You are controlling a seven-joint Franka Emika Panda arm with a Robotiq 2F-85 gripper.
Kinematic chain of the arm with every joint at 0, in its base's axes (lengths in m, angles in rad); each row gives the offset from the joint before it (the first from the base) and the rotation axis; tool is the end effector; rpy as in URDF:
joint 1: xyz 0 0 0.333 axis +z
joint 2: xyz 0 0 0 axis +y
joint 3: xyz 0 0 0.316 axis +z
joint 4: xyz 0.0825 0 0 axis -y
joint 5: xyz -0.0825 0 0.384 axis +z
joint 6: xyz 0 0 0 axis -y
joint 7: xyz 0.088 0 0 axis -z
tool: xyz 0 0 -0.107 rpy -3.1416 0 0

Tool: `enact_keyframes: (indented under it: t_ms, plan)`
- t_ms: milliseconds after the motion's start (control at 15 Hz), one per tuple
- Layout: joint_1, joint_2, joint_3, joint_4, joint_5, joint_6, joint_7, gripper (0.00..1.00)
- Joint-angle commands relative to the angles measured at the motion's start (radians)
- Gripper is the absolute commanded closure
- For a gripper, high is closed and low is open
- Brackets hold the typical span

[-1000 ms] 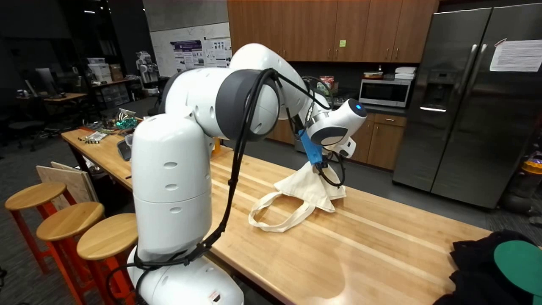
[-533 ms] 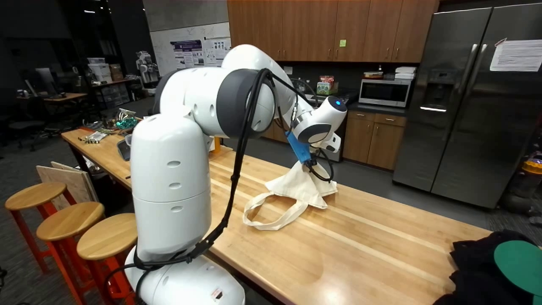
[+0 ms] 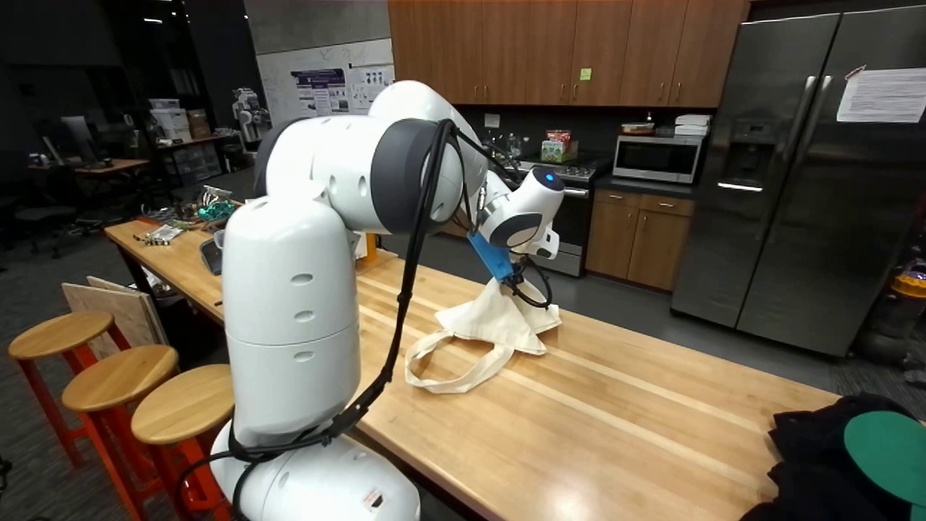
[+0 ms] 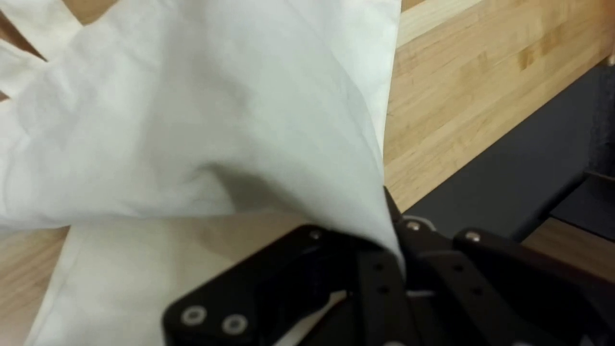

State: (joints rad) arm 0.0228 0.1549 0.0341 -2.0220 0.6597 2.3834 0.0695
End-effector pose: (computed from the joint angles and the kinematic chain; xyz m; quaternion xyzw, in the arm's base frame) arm 0.6008 0.0396 0.3966 -0.9390 0.2173 -0.0812 0.2539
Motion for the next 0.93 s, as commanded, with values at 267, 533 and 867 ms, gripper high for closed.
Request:
enact_keyframes:
  t_ms: [267,533,867]
  plan:
    - [0.042,-0.031,0.042,-0.029,-0.073,0.044,0.031,0.99]
    - [0.061,-0.031,0.063,-0.029,-0.102,0.057,0.032,0.99]
    - [0.089,-0.027,0.091,-0.026,-0.146,0.066,0.053,0.99]
